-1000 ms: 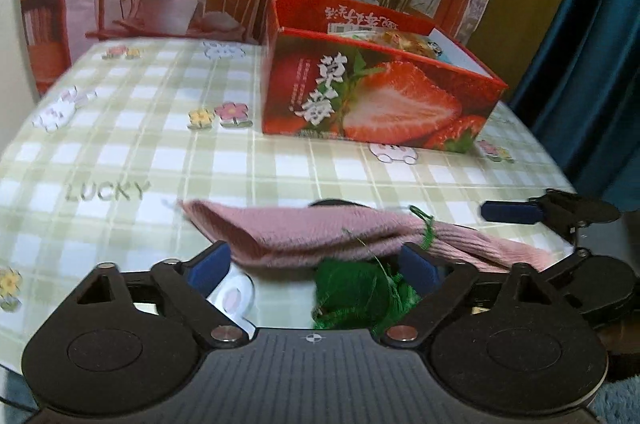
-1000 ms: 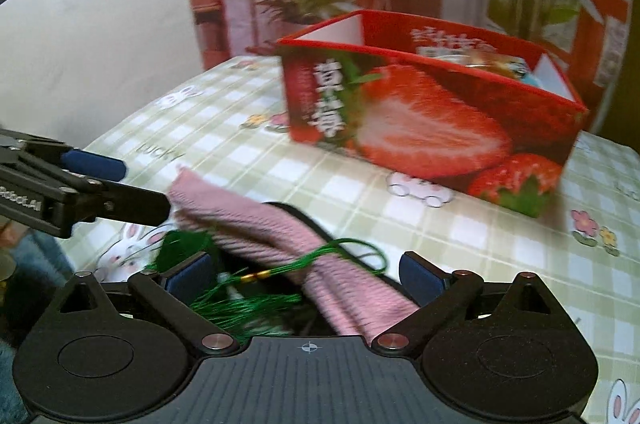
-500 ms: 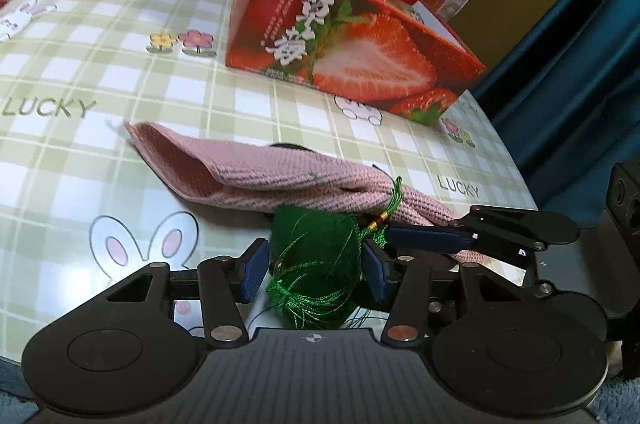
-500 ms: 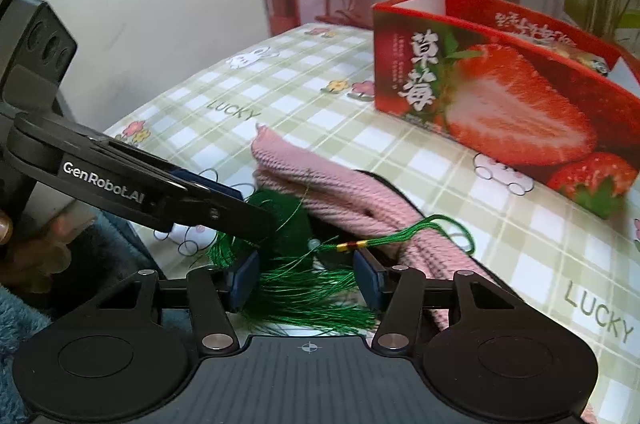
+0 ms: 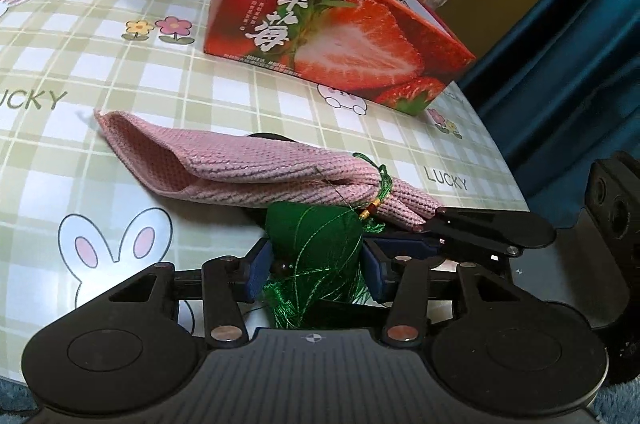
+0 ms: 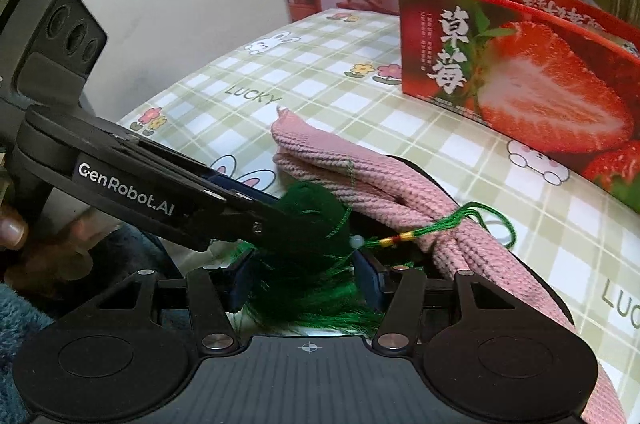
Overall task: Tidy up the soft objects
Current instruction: 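Lift the green tassel ornament with both grippers over the red box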
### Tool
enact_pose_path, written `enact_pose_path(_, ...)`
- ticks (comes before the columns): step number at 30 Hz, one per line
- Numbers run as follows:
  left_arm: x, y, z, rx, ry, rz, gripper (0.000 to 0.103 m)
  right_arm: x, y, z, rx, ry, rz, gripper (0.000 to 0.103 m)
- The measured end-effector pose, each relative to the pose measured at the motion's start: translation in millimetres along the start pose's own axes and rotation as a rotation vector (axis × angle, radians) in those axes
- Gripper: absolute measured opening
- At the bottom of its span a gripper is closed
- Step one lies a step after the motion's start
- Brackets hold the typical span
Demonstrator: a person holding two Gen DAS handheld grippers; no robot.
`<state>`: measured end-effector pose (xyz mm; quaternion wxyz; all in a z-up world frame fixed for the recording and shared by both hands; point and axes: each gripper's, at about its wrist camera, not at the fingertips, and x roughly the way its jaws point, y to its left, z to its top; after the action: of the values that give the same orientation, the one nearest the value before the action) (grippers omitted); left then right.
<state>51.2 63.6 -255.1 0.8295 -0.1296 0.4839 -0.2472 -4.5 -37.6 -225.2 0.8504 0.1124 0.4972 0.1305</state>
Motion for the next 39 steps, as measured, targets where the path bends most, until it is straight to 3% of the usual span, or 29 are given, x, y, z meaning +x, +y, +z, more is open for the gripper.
enact_pose_path(5,-11.7,-6.4,7.5,0.035,-0.043,-0.016,0.050,-5.9,0.1,0.6,-0.001,-0.029,-0.006,0.044)
enact_pose_path(13,-48.0,-42.4,49.9,0.162,-0.168,-0.077,0.050,-50.4,-3.1,20.0,-0.033,-0.198,-0.055,0.044)
enact_pose_path(23,-60.2,-68.5,116.1,0.216,-0.285,-0.106,0.050,-85.6,-30.2,82.8,-0.131,-0.316,-0.140,0.044)
enact_pose_path(35,-43.7,-86.3,205.5,0.278,-0.409,-0.068,0.051,-82.7,-86.1,168.8,-0.224,-0.418,-0.232,0.044)
enact_pose_path(39,-32.9,-87.1,224.0,0.285,-0.428,-0.062,0.058,-73.2,-101.7,189.2,-0.235,-0.444,-0.265,0.044)
